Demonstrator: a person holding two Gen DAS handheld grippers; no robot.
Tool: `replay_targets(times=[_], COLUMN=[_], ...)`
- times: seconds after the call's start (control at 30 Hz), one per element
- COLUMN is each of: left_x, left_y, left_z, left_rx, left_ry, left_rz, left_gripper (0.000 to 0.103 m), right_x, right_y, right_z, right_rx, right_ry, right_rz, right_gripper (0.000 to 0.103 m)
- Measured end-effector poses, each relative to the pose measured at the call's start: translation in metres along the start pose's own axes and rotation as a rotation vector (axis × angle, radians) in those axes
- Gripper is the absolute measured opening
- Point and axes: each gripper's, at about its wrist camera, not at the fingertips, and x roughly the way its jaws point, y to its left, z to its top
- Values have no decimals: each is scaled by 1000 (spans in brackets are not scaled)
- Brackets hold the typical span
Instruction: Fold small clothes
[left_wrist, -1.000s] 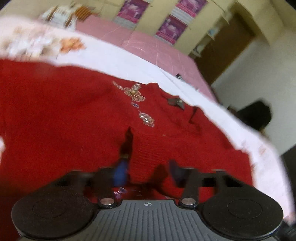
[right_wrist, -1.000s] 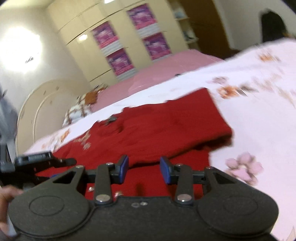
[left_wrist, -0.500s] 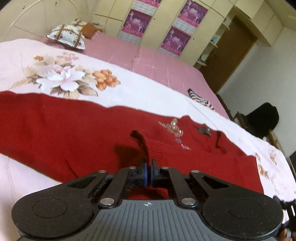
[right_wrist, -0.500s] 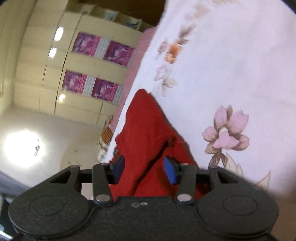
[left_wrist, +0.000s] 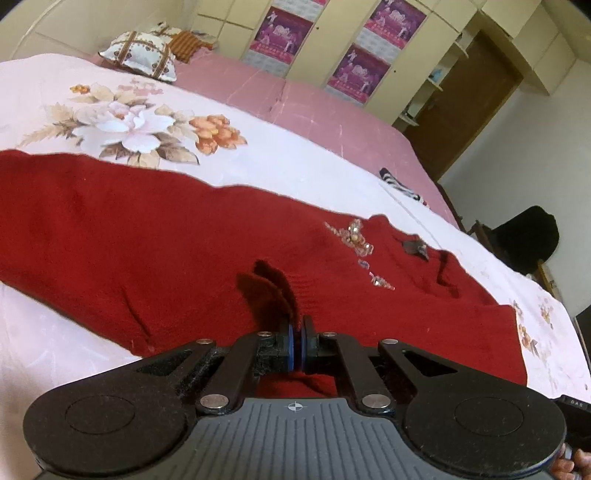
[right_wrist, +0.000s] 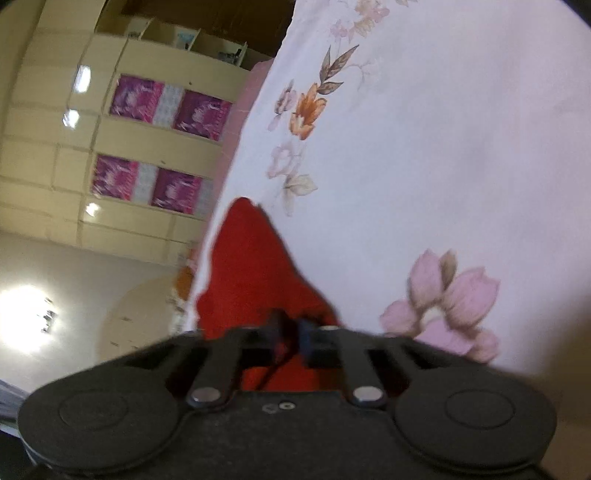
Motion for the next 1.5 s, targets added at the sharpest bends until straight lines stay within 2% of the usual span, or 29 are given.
replay_targets(times=[0.13, 0.2, 0.27, 0.33, 0.4, 0.43, 0.47, 0.5, 0.53, 0.57, 0.6, 0.7, 0.8, 0.87, 0.93, 0.97, 1.03, 1.1, 1.13, 1.17, 1.2, 1.3, 1.33, 1.4, 1.5], left_x=[-8, -2, 11, 12, 7, 3, -4, -11, -18, -25, -29, -21, 1, 16, 32, 40, 41, 40, 39, 39, 38, 39, 40, 40, 27], left_y=[-1, -1, 3, 4, 3, 4, 6, 8, 11, 12, 10, -10, -36, -45, -48, -47, -50, -52, -53, -53, -52, -53, -54, -56, -65], left_z=[6, 6, 0, -3, -1, 0, 1, 2, 3, 6, 9, 16, 17, 17, 15, 12, 4, 2, 1, 1, 2, -1, -1, 0, 0], left_rx=[17, 33, 41, 50, 56, 64, 73, 76, 72, 66, 68, 111, 189, 219, 232, 239, 282, 307, 313, 319, 322, 331, 335, 341, 357], left_ry=[-49, -23, 48, 43, 41, 29, 4, -21, -61, -106, -137, -134, -97, -66, -15, 11, -6, -6, -6, -7, -7, -18, -19, -17, -55], left_rz=[-36, 1, 58, 57, 70, 92, 141, 174, 203, 222, 222, 132, 83, 79, 75, 81, 87, 95, 97, 99, 98, 106, 109, 120, 110], left_gripper=[3, 3, 3, 4, 4, 5, 8, 24, 49, 59, 60, 60, 60, 60, 49, 48, 48, 48, 48, 48, 48, 48, 48, 48, 48], right_x=[-8, -10, -5, 1, -1, -3, -8, -14, -23, -28, -33, -28, 1, 25, 44, 53, 70, 80, 82, 84, 83, 72, 76, 77, 70], right_y=[8, 12, 8, 1, 3, 5, 8, 11, 13, 19, 26, 43, 66, 72, 71, 69, 62, 56, 54, 53, 54, 56, 53, 55, 62], right_z=[-1, 0, 1, 3, 7, 9, 11, 12, 12, 13, 15, 28, 40, 49, 58, 62, 69, 70, 69, 69, 68, 68, 66, 61, 59], right_rx=[-92, -132, -155, -122, -108, -106, -118, -153, -207, -268, -340, -453, -555, -557, -532, -514, -458, -428, -431, -438, -454, -498, -514, -538, -520], right_ry=[-25, -37, -31, -12, 8, 23, 31, 30, 20, 4, -21, -62, -78, -56, -24, -3, 64, 97, 111, 124, 124, 36, 39, 31, 12], right_rz=[26, 35, -13, -32, -23, -11, 2, 9, 4, -14, -34, -58, -89, -94, -82, -71, -38, -18, -7, 4, 14, -40, -75, -89, -116], right_gripper=[5, 5, 4, 3, 14, 23, 27, 29, 30, 29, 28, 28, 39, 42, 42, 42, 42, 41, 33, 8, 8, 7, 6, 8, 19])
